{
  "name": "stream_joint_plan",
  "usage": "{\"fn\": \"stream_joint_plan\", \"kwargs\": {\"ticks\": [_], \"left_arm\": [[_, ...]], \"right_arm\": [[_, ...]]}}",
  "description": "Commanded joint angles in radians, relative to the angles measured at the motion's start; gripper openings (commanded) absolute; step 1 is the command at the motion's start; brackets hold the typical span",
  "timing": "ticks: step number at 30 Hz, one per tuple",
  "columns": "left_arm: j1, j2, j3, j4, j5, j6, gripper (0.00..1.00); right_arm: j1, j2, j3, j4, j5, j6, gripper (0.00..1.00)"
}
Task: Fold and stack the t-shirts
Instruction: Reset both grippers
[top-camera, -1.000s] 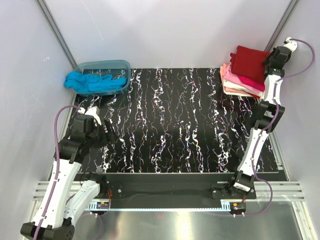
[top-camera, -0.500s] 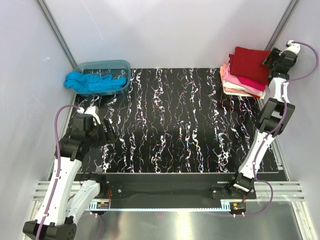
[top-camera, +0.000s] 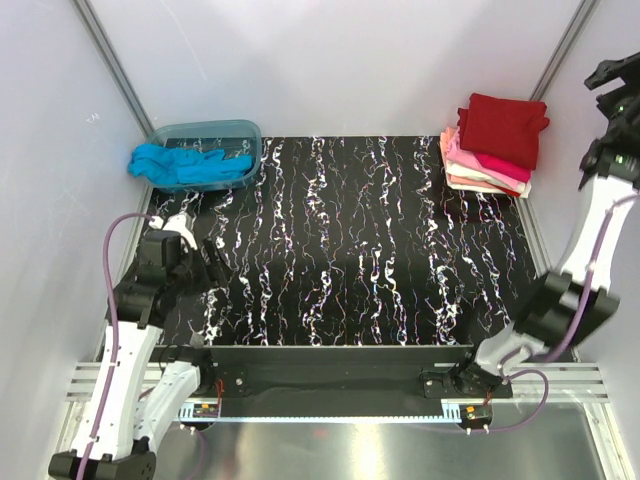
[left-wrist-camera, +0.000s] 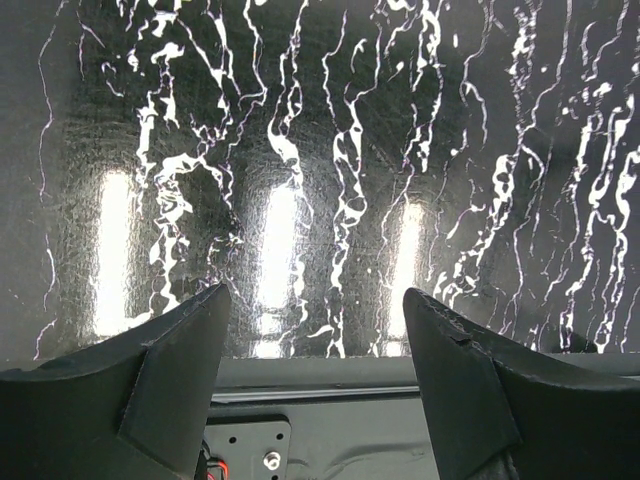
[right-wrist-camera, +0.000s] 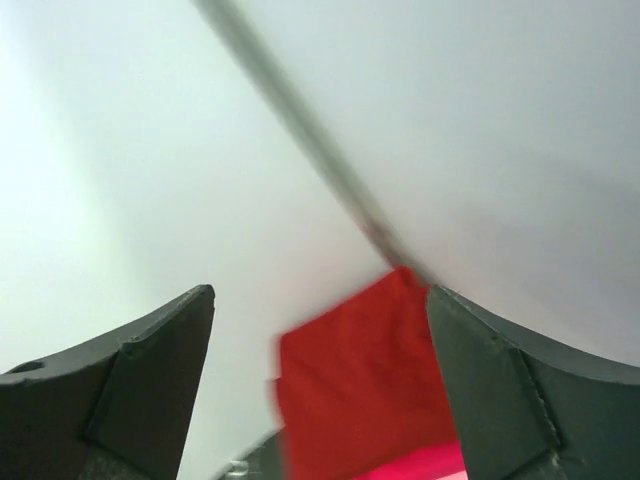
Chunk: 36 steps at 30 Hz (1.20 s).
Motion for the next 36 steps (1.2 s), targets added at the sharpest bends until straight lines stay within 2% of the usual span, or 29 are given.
{"fn": "stream_joint_plan", "kwargs": {"ticks": [1,10,16,20,23,25,28,29,34,36], "left_arm": [[0.006,-0.035,-0.001,0.046,0.025,0.007,0.75],[0.007,-0.04,-0.001,0.045,0.022,0.005,0.75],[0.01,-0.006,0.0,0.043,0.019,0.005,0.75],[0.026,0.046,0.019,0.048,-0.026,-0.015,0.74],[0.029,0.065,0.037,0.078,-0.083,-0.041,0.73],[0.029,0.068,0.052,0.146,-0.179,-0.073,0.76],[0.029,0.028,-0.007,0.366,-0.237,-0.041,0.82],[0.029,0.0,-0.086,0.526,-0.236,-0.012,0.84],[0.027,0.138,-0.121,0.67,-0.43,0.035,0.82],[0.027,0.163,-0.167,0.787,-0.429,0.057,0.82]], "right_arm": [[0.032,-0.196,-0.179,-0.065,-0.104,0.159,0.95],[0.326,-0.614,-0.706,-0.123,-0.179,0.175,0.98],[0.489,-0.823,-1.055,-0.15,-0.243,0.231,1.0],[0.679,-0.919,-1.197,-0.163,-0.179,0.259,1.0],[0.733,-0.956,-1.245,-0.182,-0.147,0.239,1.0],[0.753,-0.976,-1.266,-0.197,-0.136,0.213,1.0],[0.756,-1.039,-1.323,-0.188,-0.133,0.199,1.0],[0.756,-1.061,-1.338,-0.177,-0.132,0.202,1.0],[0.758,-1.209,-1.407,-0.16,-0.135,0.218,1.0],[0.758,-1.243,-1.409,-0.183,-0.122,0.192,1.0]]}}
